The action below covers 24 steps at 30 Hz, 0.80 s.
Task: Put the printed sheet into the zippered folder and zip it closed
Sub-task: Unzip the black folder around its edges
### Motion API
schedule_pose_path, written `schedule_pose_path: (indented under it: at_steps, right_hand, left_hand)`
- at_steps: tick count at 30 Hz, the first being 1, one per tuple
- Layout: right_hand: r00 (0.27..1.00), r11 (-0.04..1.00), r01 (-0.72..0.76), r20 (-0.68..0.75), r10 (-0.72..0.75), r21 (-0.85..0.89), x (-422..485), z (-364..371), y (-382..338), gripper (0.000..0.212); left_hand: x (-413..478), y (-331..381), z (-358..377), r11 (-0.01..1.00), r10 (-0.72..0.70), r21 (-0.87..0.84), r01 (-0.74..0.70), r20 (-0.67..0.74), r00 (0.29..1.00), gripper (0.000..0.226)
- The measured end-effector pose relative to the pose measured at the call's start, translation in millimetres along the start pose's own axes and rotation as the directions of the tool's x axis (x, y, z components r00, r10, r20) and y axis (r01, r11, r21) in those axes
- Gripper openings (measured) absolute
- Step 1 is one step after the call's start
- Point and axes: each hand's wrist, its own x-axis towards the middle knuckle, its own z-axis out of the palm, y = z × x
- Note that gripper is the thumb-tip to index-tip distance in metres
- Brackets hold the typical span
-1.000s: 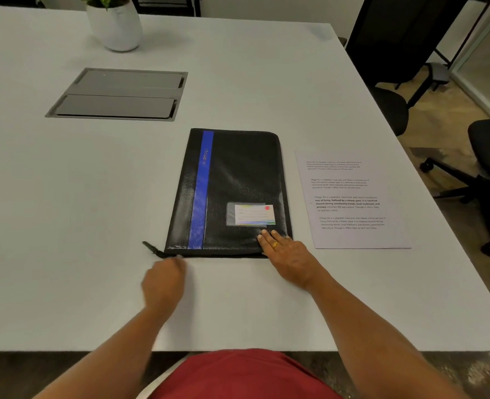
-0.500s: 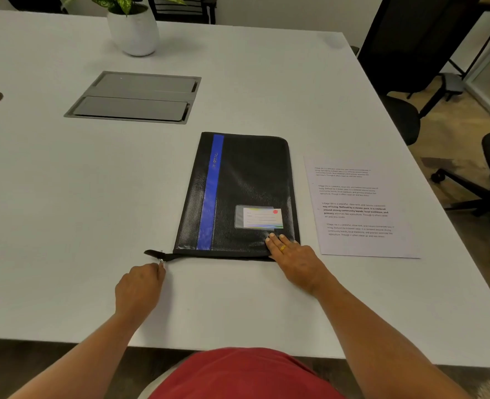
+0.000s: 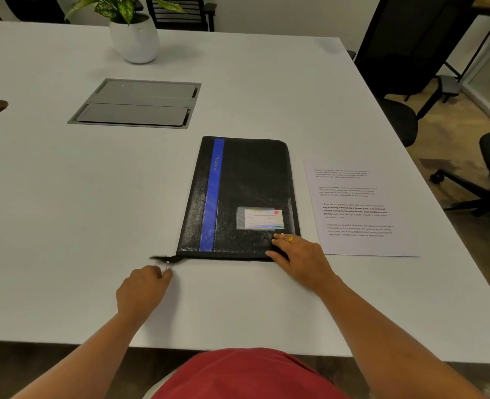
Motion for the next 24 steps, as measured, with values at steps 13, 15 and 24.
schedule_pose_path:
  at_steps: [13, 15, 24]
  right_hand:
    - [0.741, 0.593, -0.561, 0.033, 0.67, 0.577, 37.2, -3.9, -19.1, 0.027]
    - [0.724, 0.554, -0.583, 0.071, 0.687, 0.594, 41.7, -4.1, -18.8, 0.028]
    - [0.709, 0.485, -0.615, 0.167, 0.686, 0.621, 54.4, 5.8, -28.8, 0.027]
  left_hand:
    - [9.0, 63.7, -10.9, 0.92, 0.357, -0.044, -0.39, -0.323, 0.876, 0.019]
    - [16.7, 73.1, -4.2, 0.886, 0.459, 0.03, -0.462, -0.181, 0.87, 0.039]
    - [22.9, 65.1, 17.3, 0.902, 0.431, -0.022, -0.43, 0.065, 0.9, 0.09]
